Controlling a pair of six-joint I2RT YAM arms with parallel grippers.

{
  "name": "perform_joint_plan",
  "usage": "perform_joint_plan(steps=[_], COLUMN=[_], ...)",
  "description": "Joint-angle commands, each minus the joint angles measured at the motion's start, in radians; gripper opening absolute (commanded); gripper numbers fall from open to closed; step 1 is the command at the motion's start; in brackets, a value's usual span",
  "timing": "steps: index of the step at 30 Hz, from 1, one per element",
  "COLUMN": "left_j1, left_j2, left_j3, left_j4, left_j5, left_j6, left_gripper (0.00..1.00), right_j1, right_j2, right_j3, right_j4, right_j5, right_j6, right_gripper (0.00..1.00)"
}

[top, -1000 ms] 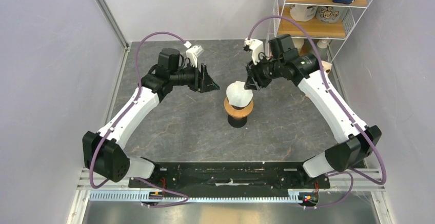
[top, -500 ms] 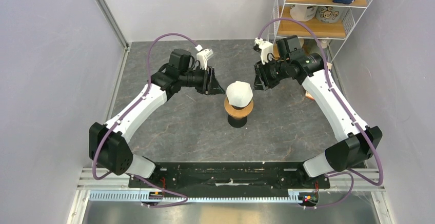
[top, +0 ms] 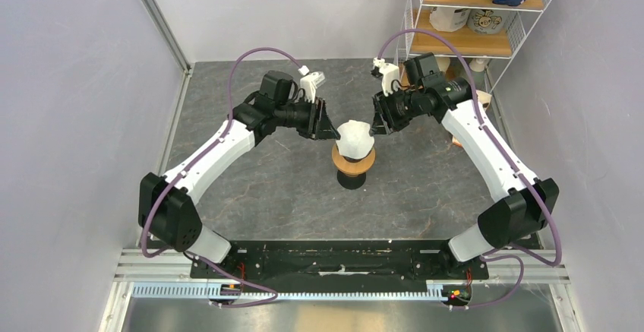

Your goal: Place the coffee filter in the dripper

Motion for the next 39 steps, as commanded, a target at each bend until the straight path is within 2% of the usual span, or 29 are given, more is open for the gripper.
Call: perform_joint_plan(steps=[1, 12, 16, 20, 25, 39], left_j1=[-0.014, -0.032, -0.033, -0.033, -0.032, -0.032], left_j2=[0.025, 0.057, 0.062, 0.058, 0.039, 0.025], left_j3=[0.062, 0.086, 0.090, 0.094, 0.100, 0.084], left_j4=[0.015, -0.021, -0.035, -0.049, -0.079, -0.086], left_j5=[-0.025, -0.051, -0.062, -0.079, -0.102, -0.151], left_j6=[-0.027, 0.003, 0.009, 0.008, 0.016, 0.013], left_gripper=[0.43, 0.30, 0.20, 0.02, 0.02, 0.02], right_j1=[-0.002, 0.015, 0.028, 0.036, 0.040, 0.041], right_j2=[0.011, 0.021, 0.009, 0.000, -0.009, -0.031], right_j3=[0.001, -0.001, -0.004, -0.006, -0.008, -0.037], right_j4=[0.032, 0.028, 0.028, 0.028, 0.023, 0.009], right_j5=[-0.025, -0.023, -0.015, 0.000, 0.031, 0.085], right_j6=[0.007, -0.030, -0.058, -0.082, -0.116, -0.164], right_gripper=[0.41, 0.36, 0.23, 0.11, 0.00, 0.00])
